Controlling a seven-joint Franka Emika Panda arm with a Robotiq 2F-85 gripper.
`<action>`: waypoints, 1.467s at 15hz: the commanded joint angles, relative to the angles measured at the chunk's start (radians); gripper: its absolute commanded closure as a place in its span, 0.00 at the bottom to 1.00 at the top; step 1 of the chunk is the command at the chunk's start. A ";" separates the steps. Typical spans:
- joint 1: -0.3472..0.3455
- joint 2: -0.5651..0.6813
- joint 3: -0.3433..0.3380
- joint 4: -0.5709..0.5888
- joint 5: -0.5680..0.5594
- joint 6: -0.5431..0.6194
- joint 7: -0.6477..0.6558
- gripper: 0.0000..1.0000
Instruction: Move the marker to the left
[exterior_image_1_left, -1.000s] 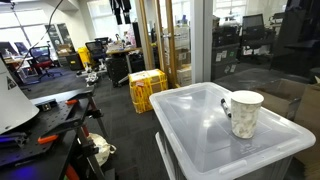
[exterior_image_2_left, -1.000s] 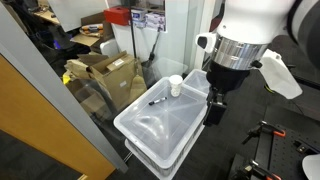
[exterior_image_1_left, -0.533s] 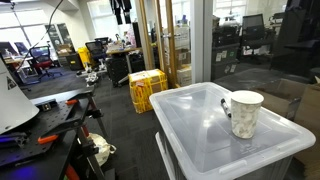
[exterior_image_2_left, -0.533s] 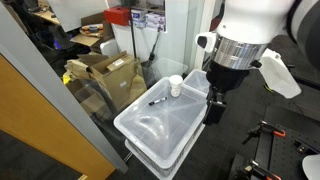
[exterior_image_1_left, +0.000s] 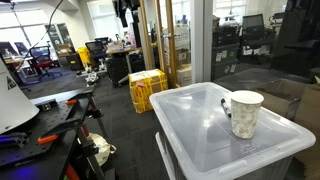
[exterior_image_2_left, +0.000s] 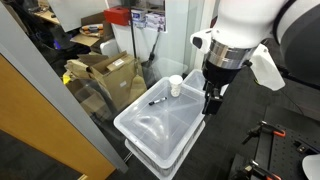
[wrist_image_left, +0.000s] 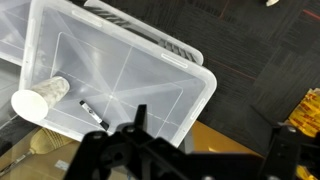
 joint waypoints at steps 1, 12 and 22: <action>-0.044 0.068 0.000 0.026 -0.125 0.060 -0.042 0.00; -0.155 0.243 -0.059 0.087 -0.497 0.340 -0.094 0.00; -0.179 0.436 -0.107 0.264 -0.437 0.332 -0.374 0.00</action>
